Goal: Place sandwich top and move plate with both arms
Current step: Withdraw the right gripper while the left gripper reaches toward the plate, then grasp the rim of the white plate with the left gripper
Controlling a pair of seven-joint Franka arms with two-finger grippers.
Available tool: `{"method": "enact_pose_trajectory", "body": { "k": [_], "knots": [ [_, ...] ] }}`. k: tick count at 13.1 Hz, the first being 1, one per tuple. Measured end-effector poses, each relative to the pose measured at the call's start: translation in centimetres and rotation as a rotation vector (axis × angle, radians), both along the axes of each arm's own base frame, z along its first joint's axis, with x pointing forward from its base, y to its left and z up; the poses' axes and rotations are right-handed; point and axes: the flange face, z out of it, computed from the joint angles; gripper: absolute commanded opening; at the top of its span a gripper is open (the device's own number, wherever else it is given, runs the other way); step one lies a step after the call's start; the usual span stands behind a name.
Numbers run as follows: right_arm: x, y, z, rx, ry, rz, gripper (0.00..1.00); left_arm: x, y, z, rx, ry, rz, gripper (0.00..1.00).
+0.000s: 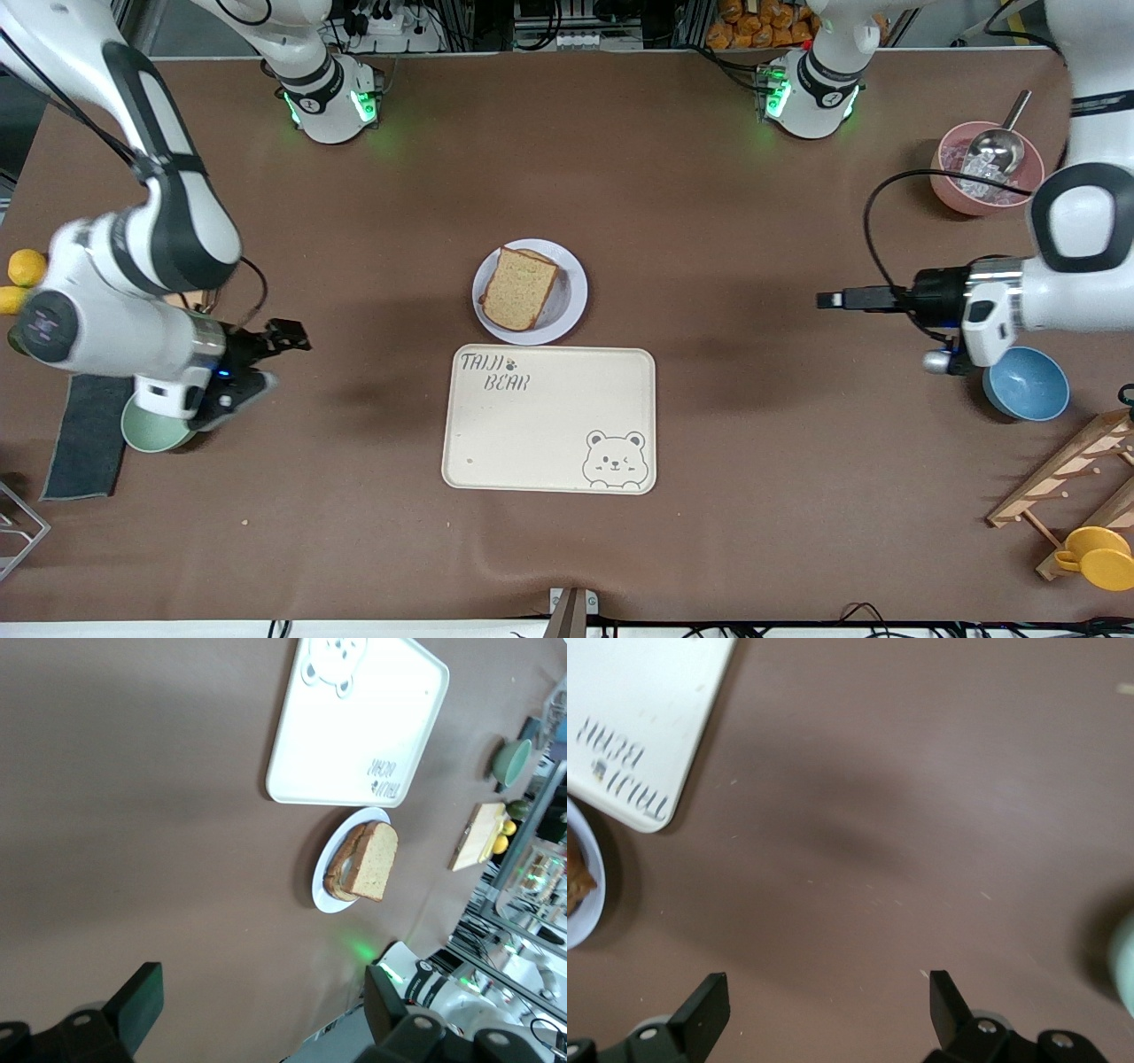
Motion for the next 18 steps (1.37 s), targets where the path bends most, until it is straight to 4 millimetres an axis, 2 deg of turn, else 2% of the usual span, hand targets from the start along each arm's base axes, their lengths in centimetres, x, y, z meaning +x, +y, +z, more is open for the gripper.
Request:
{"method": "enact_pose_trajectory", "body": {
  "k": [2,4,7,8,9,12,13,16,18],
  "knots": [
    [-1.1,-1.9,4.1,-0.037,-0.029,-0.14,1.0,-1.1,-3.0,-2.5,-0.051,0.02,0.01,1.0],
    [-2.4,-2.3,7.7,-0.076,-0.04,-0.286,1.0,-1.8,-5.8,-4.7,-0.121,0.041,0.001,1.0],
    [-4.6,-0.1,12.0,-0.131,-0.043,-0.453,1.0,-2.0,-8.1,-9.4,-0.2,0.051,-0.013,1.0],
    [-5.4,-0.1,12.9,-0.149,-0.032,-0.482,1.0,-2.2,-9.0,-10.8,-0.224,0.065,-0.005,1.0],
    [-5.9,-1.2,13.7,-0.162,-0.021,-0.507,1.0,-2.4,-10.3,-11.8,-0.258,0.078,0.003,1.0],
    [-6.6,-6.1,15.6,-0.17,-0.006,-0.54,1.0,-3.7,-15.1,-14.0,-0.297,0.066,0.054,1.0],
    [-6.9,-7.1,16.2,-0.168,-0.004,-0.538,1.0,-4.4,-16.7,-15.0,-0.31,0.041,0.078,1.0],
    [-7.9,-6.9,19.0,-0.166,0.0,-0.527,1.0,-8.3,-20.7,-19.4,-0.356,-0.019,0.121,1.0],
    [-9.0,-6.7,20.6,-0.164,0.017,-0.522,1.0,-10.5,-21.4,-22.1,-0.361,-0.071,0.069,1.0]
  ]
}}
